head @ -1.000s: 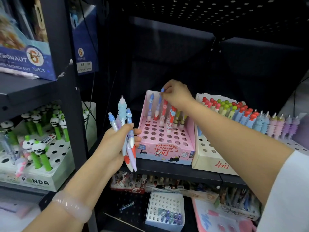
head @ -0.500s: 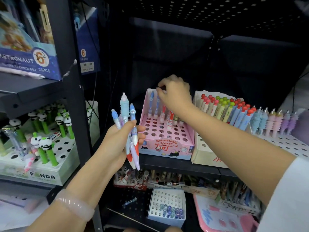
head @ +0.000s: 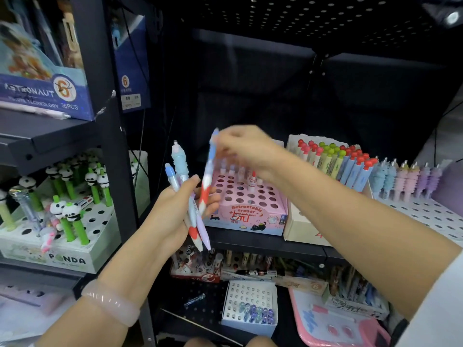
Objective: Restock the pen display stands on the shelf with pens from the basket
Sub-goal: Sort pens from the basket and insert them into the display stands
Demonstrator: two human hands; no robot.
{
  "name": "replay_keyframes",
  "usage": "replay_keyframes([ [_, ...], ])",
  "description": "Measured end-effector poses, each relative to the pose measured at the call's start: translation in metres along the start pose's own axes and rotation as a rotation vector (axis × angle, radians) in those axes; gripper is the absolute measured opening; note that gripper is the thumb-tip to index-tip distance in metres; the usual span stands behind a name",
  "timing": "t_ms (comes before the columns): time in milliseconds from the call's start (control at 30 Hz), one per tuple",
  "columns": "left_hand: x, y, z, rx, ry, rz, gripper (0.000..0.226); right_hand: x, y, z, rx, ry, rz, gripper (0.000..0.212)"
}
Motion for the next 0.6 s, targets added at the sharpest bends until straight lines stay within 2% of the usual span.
replay_keyframes([
  [100, 0.001, 0.017, -0.003, 0.025, 0.029, 0.084, 0.013, 0.009, 0.046, -0.022, 0.108, 0.075, 0.255, 0.016],
  [167, 0.001, 0.021, -0.006, 0.005, 0.051, 0.095, 0.008, 0.014, 0.063, -0.028, -0.05, 0.128, 0.4, 0.015],
  [233, 0.001, 0.021, -0.007, 0.007, 0.056, 0.078, 0.007, 0.018, 0.064, -0.029, -0.247, 0.17, 0.469, 0.01],
  [367, 0.001, 0.017, -0.003, 0.016, 0.025, 0.028, 0.008, 0.025, 0.051, -0.018, -0.52, 0.198, 0.47, 0.008],
  [467, 0.0, 0.014, -0.002, 0.021, 0.016, -0.027, 0.008, 0.029, 0.044, -0.003, -0.643, 0.157, 0.435, 0.02],
  [600, -0.001, 0.012, -0.002, 0.05, -0.004, -0.075, 0.011, 0.038, 0.034, 0.003, -0.826, 0.116, 0.352, 0.022],
])
Point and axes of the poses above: each hand's wrist, its own x-axis towards the middle knuckle, its own y-axis out of the back of the hand, z = x × y, the point moved 10 cm from there along x, towards the middle knuckle, and after that the axes turned 3 degrees about -y, right-handed, at the moved point
